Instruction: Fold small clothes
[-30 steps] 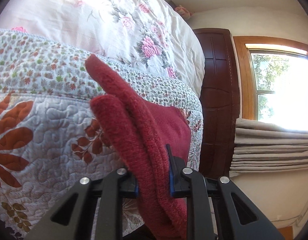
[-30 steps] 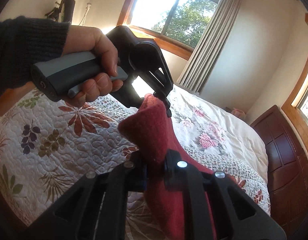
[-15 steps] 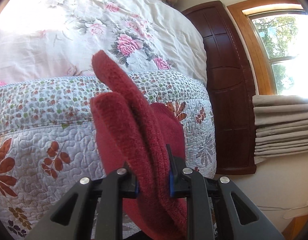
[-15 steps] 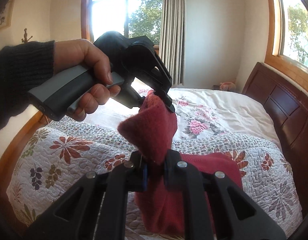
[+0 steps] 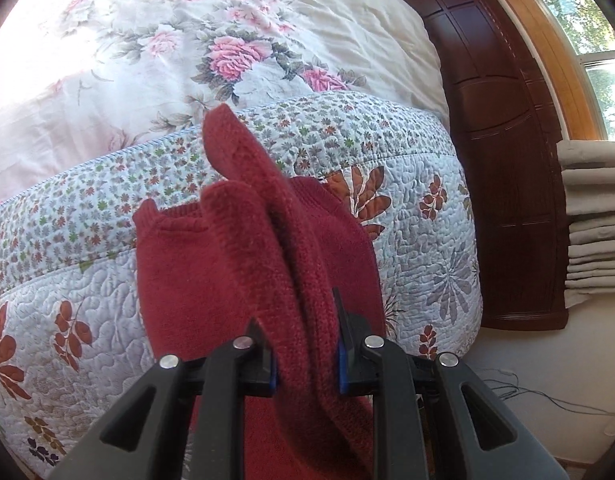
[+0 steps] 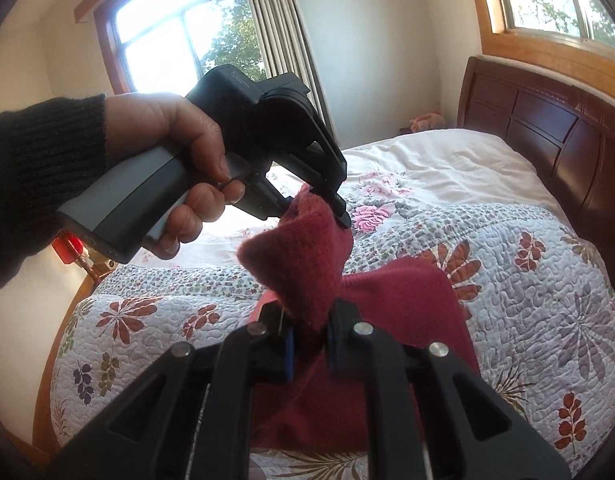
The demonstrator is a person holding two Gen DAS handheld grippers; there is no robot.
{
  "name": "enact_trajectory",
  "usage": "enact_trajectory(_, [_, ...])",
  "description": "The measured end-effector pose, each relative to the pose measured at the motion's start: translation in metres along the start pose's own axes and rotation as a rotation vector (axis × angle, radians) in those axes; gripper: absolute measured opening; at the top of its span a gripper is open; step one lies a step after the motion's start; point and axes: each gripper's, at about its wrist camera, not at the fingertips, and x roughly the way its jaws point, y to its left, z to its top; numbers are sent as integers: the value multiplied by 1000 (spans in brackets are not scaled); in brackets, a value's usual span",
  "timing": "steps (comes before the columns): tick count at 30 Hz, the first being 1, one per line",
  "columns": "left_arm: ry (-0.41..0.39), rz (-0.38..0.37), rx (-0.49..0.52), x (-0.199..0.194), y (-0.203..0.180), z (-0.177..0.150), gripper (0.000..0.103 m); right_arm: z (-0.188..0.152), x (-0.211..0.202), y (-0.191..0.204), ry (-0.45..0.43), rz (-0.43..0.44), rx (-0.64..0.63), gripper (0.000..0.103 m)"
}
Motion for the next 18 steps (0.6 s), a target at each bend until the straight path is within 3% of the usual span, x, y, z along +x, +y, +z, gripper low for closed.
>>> enact_trajectory(10, [84, 163, 35, 74, -52, 7, 20, -28, 3, -75, 71, 65, 173, 10])
enact_trajectory(18, [94, 308, 65, 104, -79, 8, 20, -44, 10, -116, 123, 152, 309, 10])
